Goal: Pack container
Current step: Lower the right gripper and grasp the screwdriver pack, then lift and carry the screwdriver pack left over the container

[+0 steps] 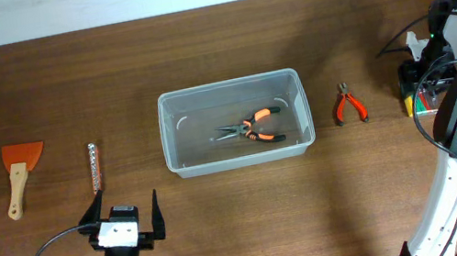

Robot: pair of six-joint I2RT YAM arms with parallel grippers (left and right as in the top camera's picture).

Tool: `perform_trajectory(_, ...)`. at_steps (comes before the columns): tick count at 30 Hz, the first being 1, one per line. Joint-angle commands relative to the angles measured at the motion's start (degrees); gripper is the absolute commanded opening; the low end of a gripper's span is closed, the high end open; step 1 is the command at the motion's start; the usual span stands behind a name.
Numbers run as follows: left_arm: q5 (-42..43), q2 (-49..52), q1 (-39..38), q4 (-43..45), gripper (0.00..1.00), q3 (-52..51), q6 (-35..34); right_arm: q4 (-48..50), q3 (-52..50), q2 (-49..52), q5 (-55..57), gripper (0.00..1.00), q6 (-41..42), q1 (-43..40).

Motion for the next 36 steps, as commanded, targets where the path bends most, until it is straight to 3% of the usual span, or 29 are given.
perform_trajectory(1, -0.42, -0.44, 0.28, 0.15, 0.99, -0.39, -0.5, -0.42, -0.28, 0.94, 0.48, 0.6, 0.7, 0.42)
perform_trajectory(14, -0.44, -0.44, 0.28, 0.15, 0.99, -0.39, -0.5, -3.52, 4.11, 0.85, 0.48, 0.58, 1.38, 0.42)
perform_trajectory(27, -0.42, -0.44, 0.28, 0.15, 0.99, -0.39, -0.5, -14.91, 23.5, 0.85, 0.2, 0.58, 2.67, 1.64)
perform_trajectory(36, -0.44, -0.44, 0.28, 0.15, 0.99, -0.39, -0.5, -22.27, 38.34, 0.85, -1.25, 0.58, 3.06, 8.63)
